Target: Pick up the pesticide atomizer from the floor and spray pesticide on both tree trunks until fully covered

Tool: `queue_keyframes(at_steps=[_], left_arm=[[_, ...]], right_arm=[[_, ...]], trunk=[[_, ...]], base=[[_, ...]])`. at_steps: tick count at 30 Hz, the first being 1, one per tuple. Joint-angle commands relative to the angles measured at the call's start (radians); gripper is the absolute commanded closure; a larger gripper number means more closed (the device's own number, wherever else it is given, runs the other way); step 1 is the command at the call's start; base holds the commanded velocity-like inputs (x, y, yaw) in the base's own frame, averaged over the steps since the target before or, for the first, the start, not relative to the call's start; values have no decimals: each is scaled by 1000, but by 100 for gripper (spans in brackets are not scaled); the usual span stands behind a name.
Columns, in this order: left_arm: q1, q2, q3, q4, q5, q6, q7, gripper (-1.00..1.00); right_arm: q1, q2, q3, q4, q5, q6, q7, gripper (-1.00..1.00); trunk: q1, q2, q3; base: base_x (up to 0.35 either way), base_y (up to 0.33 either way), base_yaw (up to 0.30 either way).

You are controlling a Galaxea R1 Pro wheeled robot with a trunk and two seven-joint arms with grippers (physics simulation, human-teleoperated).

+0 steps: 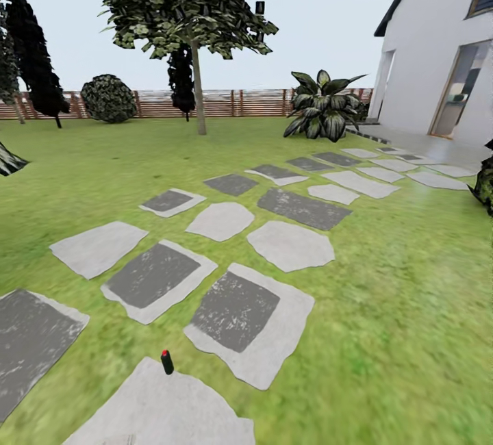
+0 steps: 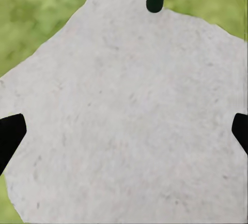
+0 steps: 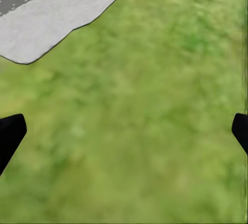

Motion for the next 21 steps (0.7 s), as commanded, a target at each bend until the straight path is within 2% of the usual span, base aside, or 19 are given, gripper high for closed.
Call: queue_keyframes(at_steps=[1,21], left_arm=[[0,0,0,0,3,-3,1,-100],[0,0,0,0,3,-3,1,-100]], right_arm=[[-1,0,2,1,0,-3,-3,-100],[-1,1,6,1,2,-3,-3,-100]], trunk=[[0,0,-1],[0,0,-1]], base=[[204,-227,-79],[204,-227,4]])
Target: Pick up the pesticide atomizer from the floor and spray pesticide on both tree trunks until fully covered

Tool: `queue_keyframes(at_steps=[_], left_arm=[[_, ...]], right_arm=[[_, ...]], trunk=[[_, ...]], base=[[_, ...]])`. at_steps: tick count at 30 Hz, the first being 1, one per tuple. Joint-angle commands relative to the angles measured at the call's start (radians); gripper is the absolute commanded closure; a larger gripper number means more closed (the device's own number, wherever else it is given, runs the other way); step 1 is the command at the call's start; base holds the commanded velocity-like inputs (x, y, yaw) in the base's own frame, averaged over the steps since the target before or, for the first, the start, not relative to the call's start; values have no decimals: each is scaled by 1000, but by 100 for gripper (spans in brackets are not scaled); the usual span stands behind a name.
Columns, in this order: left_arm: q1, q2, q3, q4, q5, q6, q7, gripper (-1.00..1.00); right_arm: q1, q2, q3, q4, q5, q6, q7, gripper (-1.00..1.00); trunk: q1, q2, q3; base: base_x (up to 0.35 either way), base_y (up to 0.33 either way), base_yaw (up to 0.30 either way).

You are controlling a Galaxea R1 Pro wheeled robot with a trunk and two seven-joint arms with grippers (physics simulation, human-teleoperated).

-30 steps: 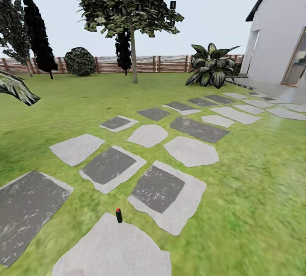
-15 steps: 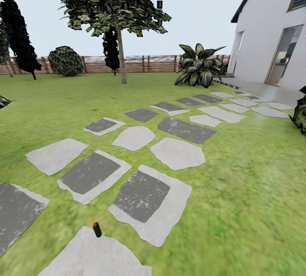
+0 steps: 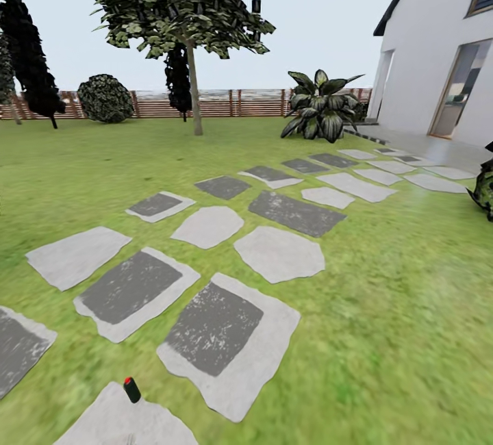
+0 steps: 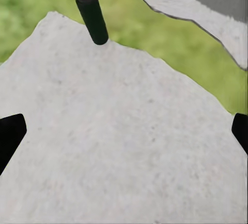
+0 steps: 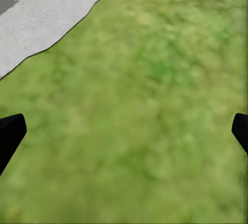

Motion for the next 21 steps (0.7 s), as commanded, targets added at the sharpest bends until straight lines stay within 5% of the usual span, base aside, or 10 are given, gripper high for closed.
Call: queue_keyframes(at_steps=[1,21], left_arm=[[-1,0,0,1,3,-3,1,-100],[-1,-1,0,1,3,-3,1,-100]], right_arm=[[-1,0,1,1,0,-3,-3,-100],[-1,0,1,1,0,-3,-3,-100]], trunk=[[0,0,-1],[0,0,-1]], base=[[204,-227,84],[204,-227,40]])
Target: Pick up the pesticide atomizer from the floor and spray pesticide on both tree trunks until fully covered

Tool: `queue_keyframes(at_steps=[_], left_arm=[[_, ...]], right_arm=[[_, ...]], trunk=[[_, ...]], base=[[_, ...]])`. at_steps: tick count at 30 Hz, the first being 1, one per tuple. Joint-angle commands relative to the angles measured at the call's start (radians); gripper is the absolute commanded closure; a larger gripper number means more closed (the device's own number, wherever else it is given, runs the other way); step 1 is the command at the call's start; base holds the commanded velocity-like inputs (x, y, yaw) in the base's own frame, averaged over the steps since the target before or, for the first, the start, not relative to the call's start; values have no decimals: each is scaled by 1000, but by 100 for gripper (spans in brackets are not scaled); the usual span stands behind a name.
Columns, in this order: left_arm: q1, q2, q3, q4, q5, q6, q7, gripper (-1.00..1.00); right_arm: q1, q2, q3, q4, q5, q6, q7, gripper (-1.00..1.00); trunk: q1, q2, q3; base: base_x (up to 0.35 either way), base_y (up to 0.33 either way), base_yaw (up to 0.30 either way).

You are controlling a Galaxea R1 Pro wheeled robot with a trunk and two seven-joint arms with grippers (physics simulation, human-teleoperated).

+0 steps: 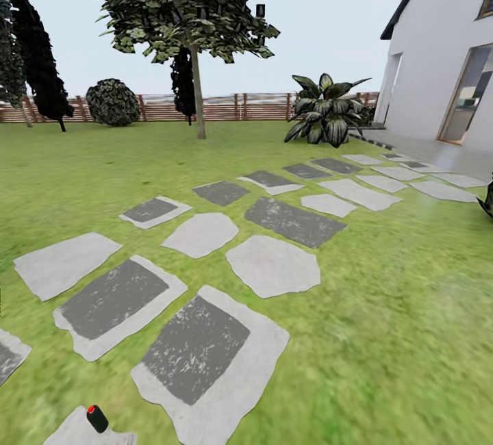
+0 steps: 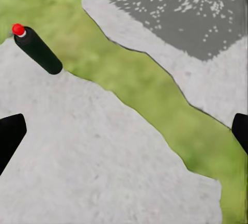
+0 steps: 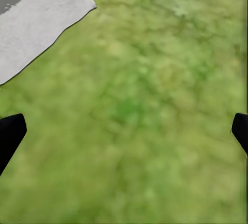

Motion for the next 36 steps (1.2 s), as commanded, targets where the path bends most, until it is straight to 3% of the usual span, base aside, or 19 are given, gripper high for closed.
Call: queue_keyframes(at_steps=[1,9,28,36], left_arm=[[-1,0,0,1,3,-3,1,-100],[-1,0,0,1,3,-3,1,-100],[-1,2,0,1,3,-3,2,-100],[-1,2,0,1,3,-3,2,-100]], right_arm=[[0,0,1,1,0,-3,-3,-100],[0,0,1,1,0,-3,-4,-100],[0,0,1,1,-1,-3,-4,-100],[0,0,1,1,-1,-3,-4,-100]], trunk=[[0,0,-1],[0,0,-1],[0,0,-1],[0,0,-1]], base=[[201,-227,149],[198,-227,238],[213,-218,9],[229,-209,196]])
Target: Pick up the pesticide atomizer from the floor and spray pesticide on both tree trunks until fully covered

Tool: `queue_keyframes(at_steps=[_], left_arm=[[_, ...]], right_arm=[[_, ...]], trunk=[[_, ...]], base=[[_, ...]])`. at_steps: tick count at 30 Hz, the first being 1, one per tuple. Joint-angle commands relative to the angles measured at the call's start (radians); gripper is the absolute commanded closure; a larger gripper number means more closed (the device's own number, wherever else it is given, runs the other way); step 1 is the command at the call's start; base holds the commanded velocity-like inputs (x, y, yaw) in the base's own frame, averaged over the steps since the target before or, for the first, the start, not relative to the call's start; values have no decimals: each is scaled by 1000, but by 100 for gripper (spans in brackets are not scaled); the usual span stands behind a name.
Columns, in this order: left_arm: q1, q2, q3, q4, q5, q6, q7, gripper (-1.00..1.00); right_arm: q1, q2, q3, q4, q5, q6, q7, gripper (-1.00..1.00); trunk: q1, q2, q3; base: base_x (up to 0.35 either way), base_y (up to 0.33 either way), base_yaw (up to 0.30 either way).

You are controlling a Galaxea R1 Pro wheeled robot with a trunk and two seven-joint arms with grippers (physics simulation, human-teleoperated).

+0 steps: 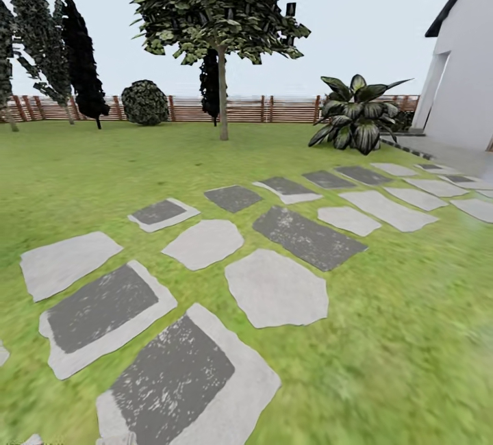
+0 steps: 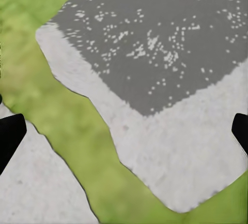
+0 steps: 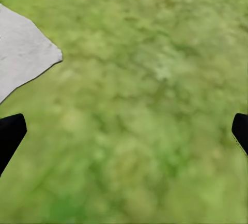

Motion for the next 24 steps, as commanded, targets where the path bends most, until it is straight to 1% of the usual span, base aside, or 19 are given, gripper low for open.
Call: queue_keyframes(at_steps=[1,7,13,18,24], left_arm=[[-1,0,0,1,3,-3,2,-100],[-1,0,0,1,3,-3,2,-100],[-1,1,1,1,4,-2,2,-100],[-1,1,35,1,4,-3,2,-100],[-1,0,42,1,5,-2,2,-100]], right_arm=[[0,0,1,1,0,-3,-3,-100],[-1,0,1,1,0,-3,-3,-100],[0,0,1,1,0,-3,-3,-100],[0,1,1,1,1,-2,-3,-100],[0,1,1,1,2,-1,-3,-100]], trunk=[[0,0,-1],[0,0,-1],[0,0,-1],[0,0,-1],[0,0,-3]], base=[[217,-210,271],[184,-223,276],[20,-242,277],[1,-34,278],[0,-3,278]])
